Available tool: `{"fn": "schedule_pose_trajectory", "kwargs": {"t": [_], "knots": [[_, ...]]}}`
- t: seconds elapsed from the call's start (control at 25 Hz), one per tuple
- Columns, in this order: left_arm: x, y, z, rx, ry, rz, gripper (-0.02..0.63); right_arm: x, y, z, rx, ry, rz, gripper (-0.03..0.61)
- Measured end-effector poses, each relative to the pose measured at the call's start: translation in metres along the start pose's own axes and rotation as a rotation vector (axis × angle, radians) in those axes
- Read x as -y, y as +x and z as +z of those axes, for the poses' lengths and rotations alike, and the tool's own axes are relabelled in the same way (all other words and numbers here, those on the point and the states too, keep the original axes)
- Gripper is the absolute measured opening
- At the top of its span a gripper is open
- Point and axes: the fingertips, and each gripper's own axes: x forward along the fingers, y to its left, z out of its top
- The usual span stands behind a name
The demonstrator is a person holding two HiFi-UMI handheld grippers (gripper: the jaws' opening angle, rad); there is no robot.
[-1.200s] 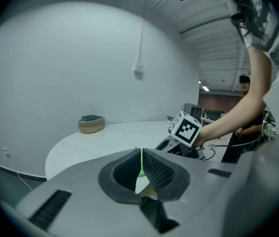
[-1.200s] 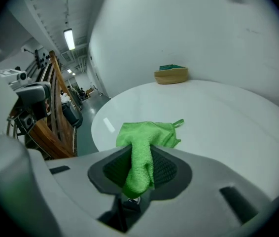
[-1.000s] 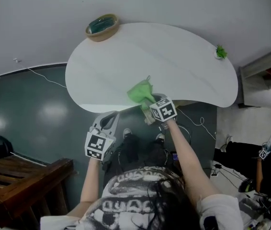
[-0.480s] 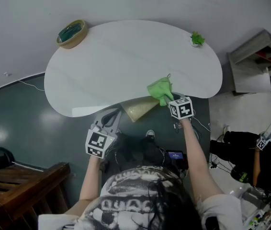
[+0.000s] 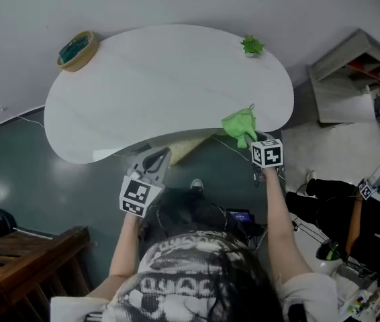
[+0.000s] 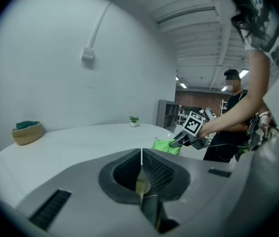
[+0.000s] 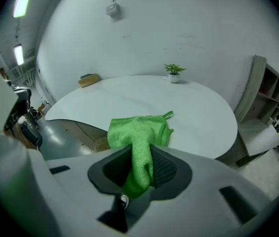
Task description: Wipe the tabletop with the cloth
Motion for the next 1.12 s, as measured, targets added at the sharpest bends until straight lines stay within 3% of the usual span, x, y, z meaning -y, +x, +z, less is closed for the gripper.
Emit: {"fn": "schedule_pose_trajectory", "kwargs": {"t": [0.24,0.48,0.76,1.12], "knots": [[0.021,0.012,-0.002,-0.014,0.002,0.007,0.009,0.033,-0.012,-0.014,0.013,0.02,-0.015,0.095],[0.039,0.015,0.002,-0.022,-0.006,0.032,0.009,0.031,-0.028,-0.01,0.066,-0.012,0.039,0.095],[0.054,0.014,0.001,-0.03,0.004,0.046,0.009,-0.002,-0.046,0.006,0.153,-0.057,0.124,0.095],[0.061,-0.004,-0.008,-0.063,0.037,0.006,0.009,-0.086,-0.06,0.008,0.211,-0.064,0.236,0.095]]}}
